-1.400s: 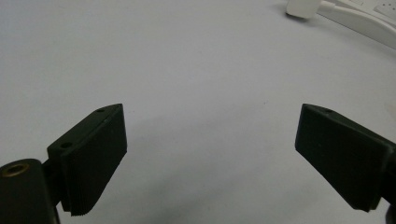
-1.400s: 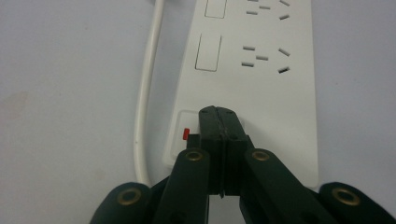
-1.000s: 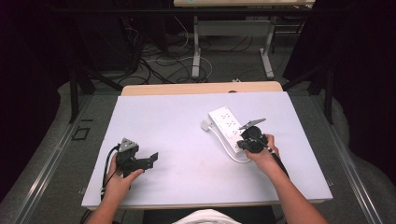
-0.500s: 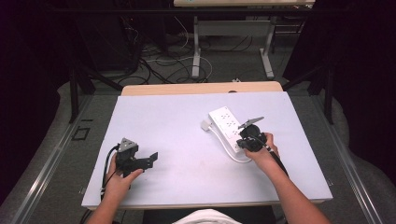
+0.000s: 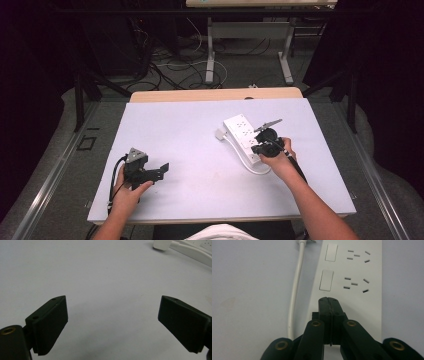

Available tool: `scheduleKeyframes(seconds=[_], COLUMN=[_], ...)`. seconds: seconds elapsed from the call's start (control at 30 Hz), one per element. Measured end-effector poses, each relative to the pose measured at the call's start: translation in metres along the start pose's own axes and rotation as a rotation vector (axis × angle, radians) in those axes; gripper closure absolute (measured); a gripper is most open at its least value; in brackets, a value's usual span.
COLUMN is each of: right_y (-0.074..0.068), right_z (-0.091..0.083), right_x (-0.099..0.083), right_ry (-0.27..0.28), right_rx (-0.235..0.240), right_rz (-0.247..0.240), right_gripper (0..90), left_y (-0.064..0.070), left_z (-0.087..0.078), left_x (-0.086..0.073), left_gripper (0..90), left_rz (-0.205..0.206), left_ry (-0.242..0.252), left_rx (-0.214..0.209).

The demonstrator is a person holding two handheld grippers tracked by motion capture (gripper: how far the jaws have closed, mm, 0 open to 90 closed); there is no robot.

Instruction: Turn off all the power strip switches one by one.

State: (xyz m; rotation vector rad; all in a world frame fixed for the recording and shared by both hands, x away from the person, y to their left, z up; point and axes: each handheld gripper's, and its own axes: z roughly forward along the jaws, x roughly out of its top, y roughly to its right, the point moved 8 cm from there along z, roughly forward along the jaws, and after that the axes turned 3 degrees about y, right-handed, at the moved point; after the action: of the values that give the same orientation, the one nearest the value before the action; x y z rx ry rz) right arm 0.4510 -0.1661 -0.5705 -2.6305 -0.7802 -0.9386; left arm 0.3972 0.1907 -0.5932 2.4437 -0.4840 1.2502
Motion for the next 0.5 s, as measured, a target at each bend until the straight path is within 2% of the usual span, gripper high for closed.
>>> scheduleKeyframes(seconds=[0.2, 0.4, 0.5], right_y=[0.002, 0.005, 0.006], right_z=[0.001, 0.004, 0.008], right_x=[0.007, 0.013, 0.017], right_ry=[0.007, 0.005, 0.014], right_rx=[0.008, -0.003, 0.012], right_rz=[0.003, 0.012, 0.031], right_gripper=[90.0, 90.0, 90.0], left_y=[-0.002, -0.004, -0.004], left_z=[0.0, -0.001, -0.001], left_x=[0.002, 0.001, 0.001], left_gripper=[9.1, 9.0, 8.4], left_rz=[-0.011, -0.012, -0.007], left_ry=[0.024, 0.014, 0.011], left_rx=[0.012, 0.021, 0.022])
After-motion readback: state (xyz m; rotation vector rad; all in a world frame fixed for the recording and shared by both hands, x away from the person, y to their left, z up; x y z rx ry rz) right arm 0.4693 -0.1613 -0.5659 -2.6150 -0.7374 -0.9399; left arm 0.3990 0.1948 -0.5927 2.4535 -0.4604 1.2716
